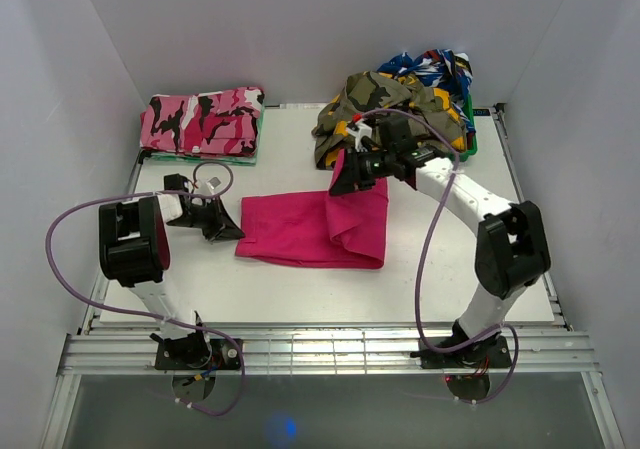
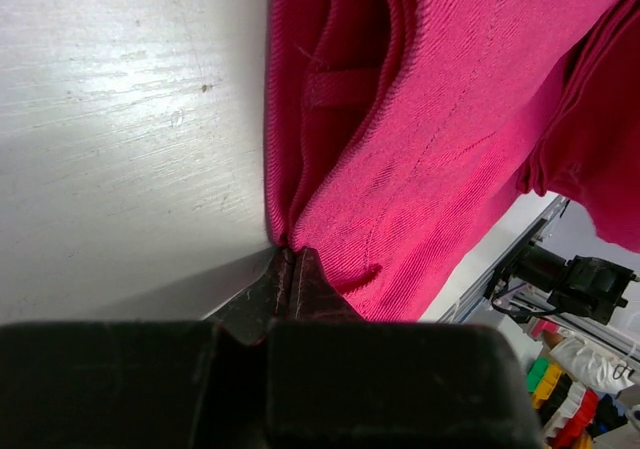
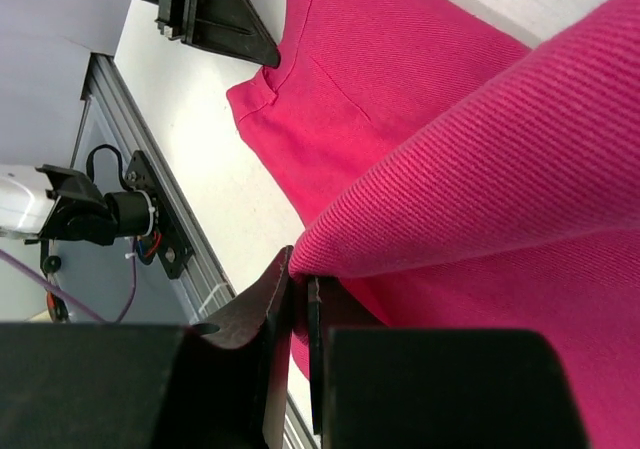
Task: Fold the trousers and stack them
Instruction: Fold the trousers
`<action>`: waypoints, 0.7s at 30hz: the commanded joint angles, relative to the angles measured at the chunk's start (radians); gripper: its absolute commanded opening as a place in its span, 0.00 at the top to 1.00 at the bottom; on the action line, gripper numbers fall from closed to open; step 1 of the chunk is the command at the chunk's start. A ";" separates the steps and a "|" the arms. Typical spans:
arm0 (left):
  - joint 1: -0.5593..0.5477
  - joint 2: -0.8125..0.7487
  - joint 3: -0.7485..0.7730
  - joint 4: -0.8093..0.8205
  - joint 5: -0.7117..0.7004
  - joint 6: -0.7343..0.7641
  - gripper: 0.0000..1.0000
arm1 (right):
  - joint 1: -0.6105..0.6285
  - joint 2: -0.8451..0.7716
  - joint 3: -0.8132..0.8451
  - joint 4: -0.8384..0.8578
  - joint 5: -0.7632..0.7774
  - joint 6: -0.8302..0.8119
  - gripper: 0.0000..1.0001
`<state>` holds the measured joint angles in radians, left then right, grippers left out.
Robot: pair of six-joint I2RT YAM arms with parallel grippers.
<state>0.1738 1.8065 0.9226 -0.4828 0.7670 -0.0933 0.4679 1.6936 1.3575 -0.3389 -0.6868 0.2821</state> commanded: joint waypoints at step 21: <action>-0.042 0.054 -0.120 0.142 -0.009 -0.102 1.00 | 0.285 0.397 0.322 0.236 0.079 0.301 0.92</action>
<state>0.1665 1.8248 0.8486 -0.3477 0.8742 -0.2131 0.7403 2.0663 1.6081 -0.1936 -0.6029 0.5171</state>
